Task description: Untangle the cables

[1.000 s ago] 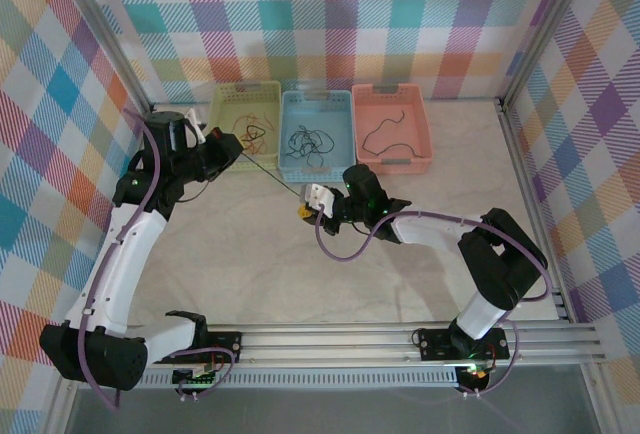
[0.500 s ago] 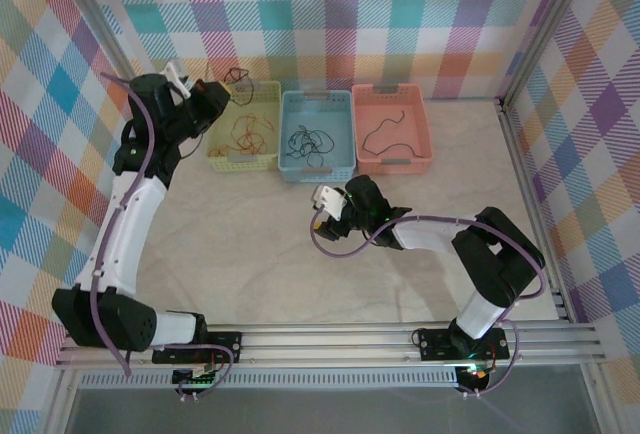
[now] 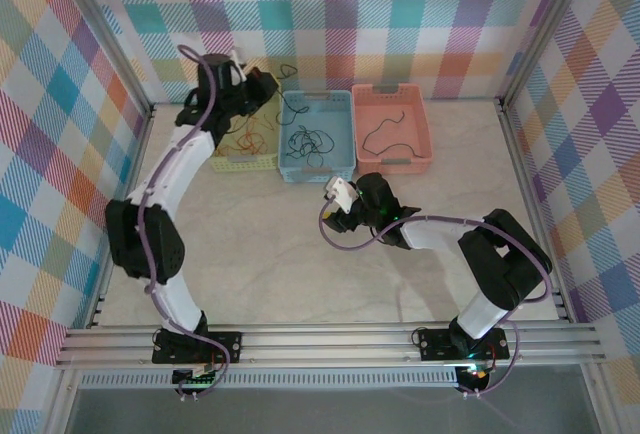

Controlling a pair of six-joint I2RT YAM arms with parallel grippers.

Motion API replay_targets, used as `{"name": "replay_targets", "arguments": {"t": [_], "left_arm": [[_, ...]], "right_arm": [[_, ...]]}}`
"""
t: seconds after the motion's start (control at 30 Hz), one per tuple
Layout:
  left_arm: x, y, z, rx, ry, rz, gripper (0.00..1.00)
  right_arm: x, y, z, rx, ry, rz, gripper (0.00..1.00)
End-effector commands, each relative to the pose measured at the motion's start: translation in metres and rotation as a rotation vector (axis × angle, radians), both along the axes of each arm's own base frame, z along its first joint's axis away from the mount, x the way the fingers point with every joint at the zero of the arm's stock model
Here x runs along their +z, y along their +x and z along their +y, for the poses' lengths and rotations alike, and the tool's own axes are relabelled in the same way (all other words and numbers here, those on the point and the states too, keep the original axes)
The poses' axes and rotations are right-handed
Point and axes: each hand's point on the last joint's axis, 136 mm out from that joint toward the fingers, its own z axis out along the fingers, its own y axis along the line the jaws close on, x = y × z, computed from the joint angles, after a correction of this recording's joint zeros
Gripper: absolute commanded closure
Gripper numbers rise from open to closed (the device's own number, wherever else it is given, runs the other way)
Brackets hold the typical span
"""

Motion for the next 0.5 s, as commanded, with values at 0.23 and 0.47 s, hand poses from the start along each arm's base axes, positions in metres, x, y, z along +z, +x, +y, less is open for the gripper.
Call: {"name": "replay_targets", "arguments": {"t": [0.23,0.47], "left_arm": [[-0.101,0.003,-0.084,-0.203,0.219,0.122,0.23],[-0.087,-0.027,-0.041,-0.090,0.410,0.094,0.06]], "right_arm": [[0.023,-0.006,0.003,0.020,0.072,-0.042,0.30],[0.042,-0.006,-0.003,-0.010,0.158,-0.076,0.29]]}}
